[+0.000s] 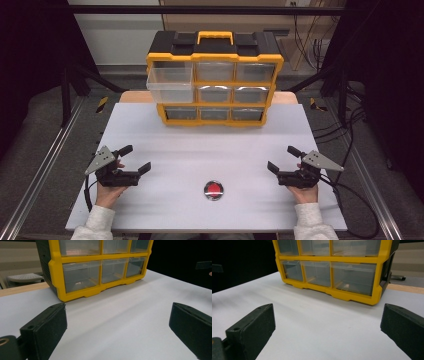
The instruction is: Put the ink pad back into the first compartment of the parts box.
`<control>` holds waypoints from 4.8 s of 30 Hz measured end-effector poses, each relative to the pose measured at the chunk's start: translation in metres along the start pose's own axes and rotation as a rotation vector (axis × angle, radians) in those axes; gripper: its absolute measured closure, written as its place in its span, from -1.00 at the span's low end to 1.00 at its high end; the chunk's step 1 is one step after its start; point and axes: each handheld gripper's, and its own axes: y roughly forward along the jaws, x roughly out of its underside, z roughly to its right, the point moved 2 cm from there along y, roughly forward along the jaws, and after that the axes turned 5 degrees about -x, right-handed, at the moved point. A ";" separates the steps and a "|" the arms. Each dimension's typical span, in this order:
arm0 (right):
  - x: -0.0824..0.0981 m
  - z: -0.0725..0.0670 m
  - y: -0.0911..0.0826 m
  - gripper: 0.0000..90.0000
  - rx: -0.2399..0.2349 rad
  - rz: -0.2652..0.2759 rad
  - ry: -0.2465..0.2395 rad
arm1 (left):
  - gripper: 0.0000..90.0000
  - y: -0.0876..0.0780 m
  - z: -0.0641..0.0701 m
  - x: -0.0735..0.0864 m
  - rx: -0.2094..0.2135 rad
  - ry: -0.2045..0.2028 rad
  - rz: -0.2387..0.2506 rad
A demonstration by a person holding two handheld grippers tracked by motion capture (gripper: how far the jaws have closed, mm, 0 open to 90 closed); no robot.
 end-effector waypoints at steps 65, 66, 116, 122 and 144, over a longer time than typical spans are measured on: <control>-0.006 -0.098 0.079 -0.99 -0.168 -0.261 -0.098 | -0.98 0.003 -0.002 0.004 -0.016 0.001 -0.035; -0.006 -0.099 0.081 -0.99 -0.171 -0.266 -0.101 | -0.98 0.003 -0.002 0.003 -0.016 0.002 -0.034; 0.039 -0.140 0.127 -0.90 -0.238 -0.516 -0.182 | -0.98 0.006 -0.002 0.006 -0.015 0.008 -0.051; 0.043 -0.141 0.127 -0.80 -0.256 -0.530 -0.186 | -0.97 0.006 -0.001 0.006 -0.015 0.008 -0.052; 0.046 -0.142 0.126 -0.37 -0.305 -0.573 -0.196 | -0.97 0.006 -0.001 0.006 -0.014 0.012 -0.057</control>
